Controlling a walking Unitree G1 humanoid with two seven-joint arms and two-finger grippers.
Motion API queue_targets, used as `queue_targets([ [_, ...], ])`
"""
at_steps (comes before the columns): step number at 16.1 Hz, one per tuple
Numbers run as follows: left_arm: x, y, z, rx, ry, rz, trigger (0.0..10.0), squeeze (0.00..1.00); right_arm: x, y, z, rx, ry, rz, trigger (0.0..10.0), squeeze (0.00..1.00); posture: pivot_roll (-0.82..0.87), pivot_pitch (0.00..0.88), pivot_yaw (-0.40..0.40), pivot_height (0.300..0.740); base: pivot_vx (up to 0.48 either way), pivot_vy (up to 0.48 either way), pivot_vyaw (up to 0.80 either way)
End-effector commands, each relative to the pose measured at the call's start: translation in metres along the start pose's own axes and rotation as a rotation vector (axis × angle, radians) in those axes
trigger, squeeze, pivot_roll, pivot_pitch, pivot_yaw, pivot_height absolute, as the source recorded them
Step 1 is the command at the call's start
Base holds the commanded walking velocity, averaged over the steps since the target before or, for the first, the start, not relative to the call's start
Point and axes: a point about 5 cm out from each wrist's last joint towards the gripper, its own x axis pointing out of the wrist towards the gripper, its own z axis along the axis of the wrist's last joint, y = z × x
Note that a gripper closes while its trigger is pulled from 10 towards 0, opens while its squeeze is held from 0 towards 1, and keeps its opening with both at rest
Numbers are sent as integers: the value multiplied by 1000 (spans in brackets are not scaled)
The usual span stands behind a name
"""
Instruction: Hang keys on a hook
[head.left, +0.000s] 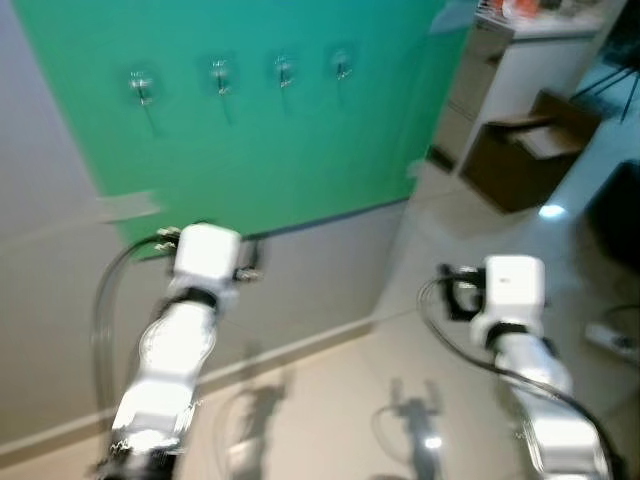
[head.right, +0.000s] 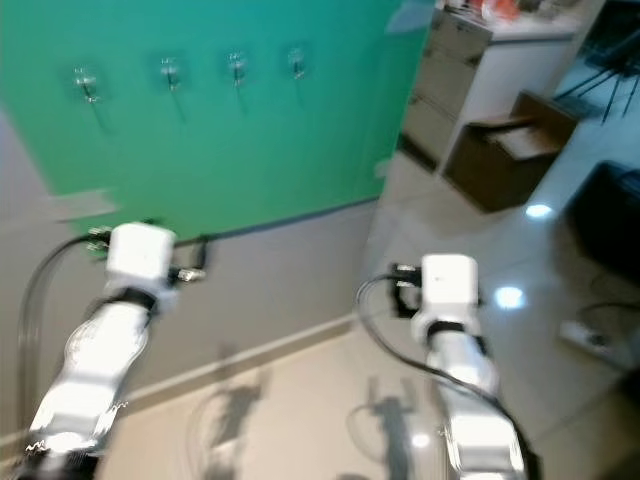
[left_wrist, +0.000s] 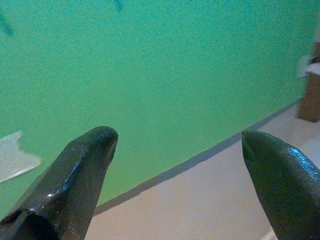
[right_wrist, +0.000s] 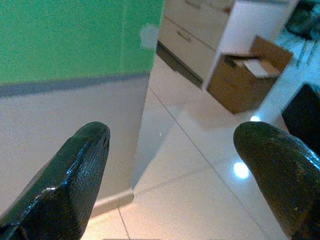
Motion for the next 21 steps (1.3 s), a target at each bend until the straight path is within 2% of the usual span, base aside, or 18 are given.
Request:
queue_targets([
  [1, 1, 8, -2, 20, 13, 13, 10000, 0, -1, 2, -2, 16, 13, -3, 10000, 0, -170, 0, -31, 740, 0, 480, 0],
  [4, 5, 9, -2, 25, 15, 6, 10000, 0, -6, 0, -5, 47, 19, -23, 10000, 0, -189, 0, -7, 740, 0, 480, -533],
  [6, 8, 5, -2, 1, 16, -14, 10000, 0, -8, -4, -5, 52, 23, -43, 10000, 0, -190, 0, -4, 740, 0, 311, -800],
  [7, 9, 2, -1, 17, 12, -20, 10000, 0, -8, -5, -5, 53, 24, -47, 10000, 0, -181, 0, -14, 740, 0, 0, -800],
  [8, 9, -1, 0, 42, 5, -24, 10000, 0, -5, -6, -5, 52, 29, -52, 10000, 0, -174, 0, -26, 740, 0, -480, -800],
  [12, 11, 2, -2, 26, 4, -4, 10000, 0, -1, -1, 2, 35, 20, -42, 10000, 0, -178, 0, -43, 740, 0, -474, -800],
  [13, 11, 5, -4, -1, 16, 18, 10000, 0, -1, -1, 2, 33, 19, -41, 10000, 0, -179, 0, -45, 740, 0, 0, -800],
  [16, 11, 6, -5, -4, 21, 20, 10000, 0, -1, -3, 2, 27, 20, -43, 10000, 0, -178, 0, -50, 740, 0, 0, -800],
  [18, 11, 2, 0, 15, -10, -39, 10000, 0, 1, -9, 6, -11, 24, -60, 10000, 0, -163, 0, -80, 740, 0, 0, -800],
  [21, 11, 8, -2, -8, -4, -15, 10000, 0, 3, -7, 8, -21, 25, -57, 10000, 0, -160, 0, -73, 740, 0, 0, -800],
])
